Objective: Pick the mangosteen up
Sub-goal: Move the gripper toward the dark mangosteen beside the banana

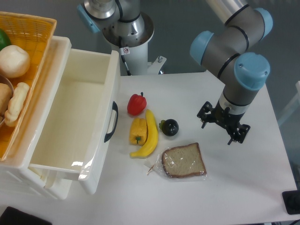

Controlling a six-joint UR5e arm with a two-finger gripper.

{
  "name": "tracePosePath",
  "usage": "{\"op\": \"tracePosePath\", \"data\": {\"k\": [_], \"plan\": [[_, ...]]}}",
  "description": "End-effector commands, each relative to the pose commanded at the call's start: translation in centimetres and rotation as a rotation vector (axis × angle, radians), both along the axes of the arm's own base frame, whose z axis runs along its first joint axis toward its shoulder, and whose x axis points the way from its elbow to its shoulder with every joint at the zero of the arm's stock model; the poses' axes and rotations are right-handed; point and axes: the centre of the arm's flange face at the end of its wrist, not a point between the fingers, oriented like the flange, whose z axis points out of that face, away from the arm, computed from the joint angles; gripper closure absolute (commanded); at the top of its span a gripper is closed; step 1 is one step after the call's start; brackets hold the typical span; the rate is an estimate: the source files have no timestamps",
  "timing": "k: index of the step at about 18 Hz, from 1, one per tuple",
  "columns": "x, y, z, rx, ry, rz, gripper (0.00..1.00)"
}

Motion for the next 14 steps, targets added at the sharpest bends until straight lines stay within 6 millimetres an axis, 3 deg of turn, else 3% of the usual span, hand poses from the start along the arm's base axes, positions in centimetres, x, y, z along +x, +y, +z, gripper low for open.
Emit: {"op": "tracePosePath", "data": {"k": [4, 9, 14], "plan": [[0.4, 0.0, -0.4, -0.005, -0.009, 0.014, 0.00], [3.5, -1.6, -4.7, -0.048, -0.100, 0.073, 0.00], [4.8, -2.4, -5.9, -0.055, -0.134, 0.074, 0.00]]}}
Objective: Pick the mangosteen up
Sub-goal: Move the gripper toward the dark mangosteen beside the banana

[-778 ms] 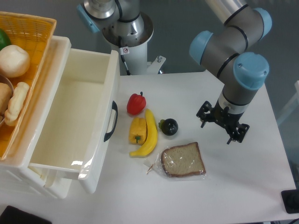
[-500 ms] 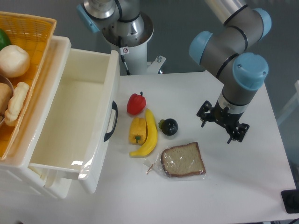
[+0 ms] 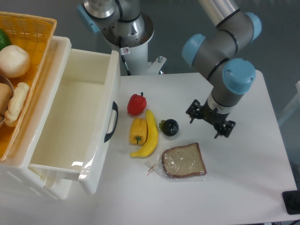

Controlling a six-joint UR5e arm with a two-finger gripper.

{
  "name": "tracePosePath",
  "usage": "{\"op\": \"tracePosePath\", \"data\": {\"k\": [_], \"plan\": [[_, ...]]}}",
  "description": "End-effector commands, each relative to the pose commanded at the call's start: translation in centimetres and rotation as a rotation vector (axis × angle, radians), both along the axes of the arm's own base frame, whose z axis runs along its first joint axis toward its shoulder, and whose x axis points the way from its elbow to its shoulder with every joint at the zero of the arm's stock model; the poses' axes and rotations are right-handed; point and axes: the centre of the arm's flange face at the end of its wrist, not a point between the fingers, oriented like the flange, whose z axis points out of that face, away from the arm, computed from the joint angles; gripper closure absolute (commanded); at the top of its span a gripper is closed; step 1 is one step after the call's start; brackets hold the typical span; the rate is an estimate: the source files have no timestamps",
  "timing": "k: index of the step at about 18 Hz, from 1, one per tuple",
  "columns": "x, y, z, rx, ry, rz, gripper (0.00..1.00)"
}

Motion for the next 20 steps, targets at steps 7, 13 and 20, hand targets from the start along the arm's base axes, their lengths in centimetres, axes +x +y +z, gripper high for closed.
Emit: {"op": "tracePosePath", "data": {"k": [7, 13, 20], "plan": [[4.5, 0.6, -2.4, 0.003, -0.079, -0.028, 0.00], [6.2, 1.7, -3.4, -0.009, -0.094, -0.062, 0.00], [5.5, 2.1, -4.2, -0.031, -0.079, -0.074, 0.00]]}}
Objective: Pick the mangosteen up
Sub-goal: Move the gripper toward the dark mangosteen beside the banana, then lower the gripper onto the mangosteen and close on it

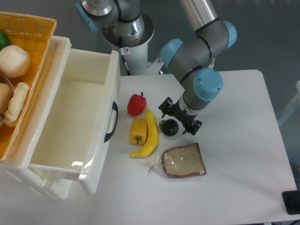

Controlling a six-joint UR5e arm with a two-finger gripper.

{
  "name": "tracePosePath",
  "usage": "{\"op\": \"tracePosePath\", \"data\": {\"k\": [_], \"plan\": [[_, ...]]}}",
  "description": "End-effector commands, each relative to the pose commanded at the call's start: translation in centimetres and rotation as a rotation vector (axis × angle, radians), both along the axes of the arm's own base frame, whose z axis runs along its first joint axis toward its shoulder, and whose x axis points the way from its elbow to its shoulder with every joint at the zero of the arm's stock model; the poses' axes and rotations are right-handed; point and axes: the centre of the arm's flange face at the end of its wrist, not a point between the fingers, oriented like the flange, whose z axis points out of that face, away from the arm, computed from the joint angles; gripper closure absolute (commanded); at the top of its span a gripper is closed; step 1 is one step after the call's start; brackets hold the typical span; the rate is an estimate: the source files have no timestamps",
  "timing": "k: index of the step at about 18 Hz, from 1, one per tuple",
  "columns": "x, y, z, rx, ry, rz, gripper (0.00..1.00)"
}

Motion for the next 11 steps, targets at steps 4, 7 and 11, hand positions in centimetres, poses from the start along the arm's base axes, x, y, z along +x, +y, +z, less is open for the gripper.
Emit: {"op": "tracePosePath", "data": {"k": [4, 7, 11], "plan": [[0.3, 0.7, -0.9, -0.004, 0.004, -0.010, 0.00], [0.5, 1.2, -1.4, -0.004, 0.005, -0.018, 0.00], [1.1, 1.5, -2.4, -0.041, 0.007, -0.041, 0.00]]}}
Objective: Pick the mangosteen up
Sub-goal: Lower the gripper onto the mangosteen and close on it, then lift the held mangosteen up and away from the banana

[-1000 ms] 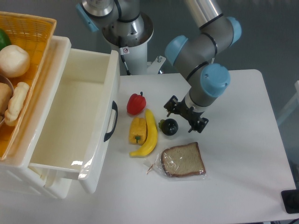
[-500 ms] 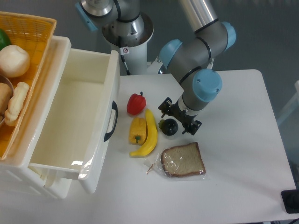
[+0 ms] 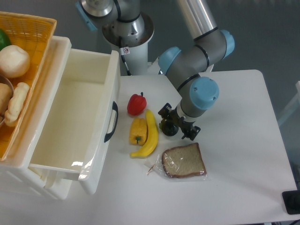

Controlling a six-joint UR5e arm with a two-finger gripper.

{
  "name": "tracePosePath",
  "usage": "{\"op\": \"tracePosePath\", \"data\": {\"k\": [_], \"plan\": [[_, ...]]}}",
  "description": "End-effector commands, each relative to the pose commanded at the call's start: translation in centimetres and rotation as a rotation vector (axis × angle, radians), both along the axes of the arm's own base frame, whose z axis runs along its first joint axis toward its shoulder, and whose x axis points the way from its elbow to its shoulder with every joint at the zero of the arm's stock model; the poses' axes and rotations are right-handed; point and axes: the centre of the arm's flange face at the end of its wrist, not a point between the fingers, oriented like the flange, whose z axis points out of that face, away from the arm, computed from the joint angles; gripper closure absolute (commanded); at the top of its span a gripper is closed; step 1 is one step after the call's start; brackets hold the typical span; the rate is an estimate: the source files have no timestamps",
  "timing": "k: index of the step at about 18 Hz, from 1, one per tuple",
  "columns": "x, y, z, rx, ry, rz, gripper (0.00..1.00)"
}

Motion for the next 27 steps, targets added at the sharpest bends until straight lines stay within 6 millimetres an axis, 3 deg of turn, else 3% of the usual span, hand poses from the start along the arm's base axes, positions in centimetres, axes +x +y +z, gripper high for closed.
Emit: {"op": "tracePosePath", "data": {"k": [2, 5, 8, 10, 11, 12, 19, 27], "plan": [[0.3, 0.1, -0.3, -0.016, 0.003, -0.012, 0.00], [0.3, 0.1, -0.4, -0.015, 0.001, -0.018, 0.11], [0.3, 0.1, -0.4, -0.015, 0.001, -0.018, 0.43], [-0.1, 0.2, 0.1, -0.010, 0.010, -0.015, 0.79], [-0.2, 0.1, 0.3, -0.007, 0.014, -0.017, 0.89], [-0.2, 0.1, 0.3, -0.007, 0.014, -0.014, 0.94], [-2.6, -0.1, 2.7, 0.020, 0.058, 0.011, 0.98], [-8.4, 0.9, 11.4, 0.126, 0.199, 0.054, 1.00]]}}
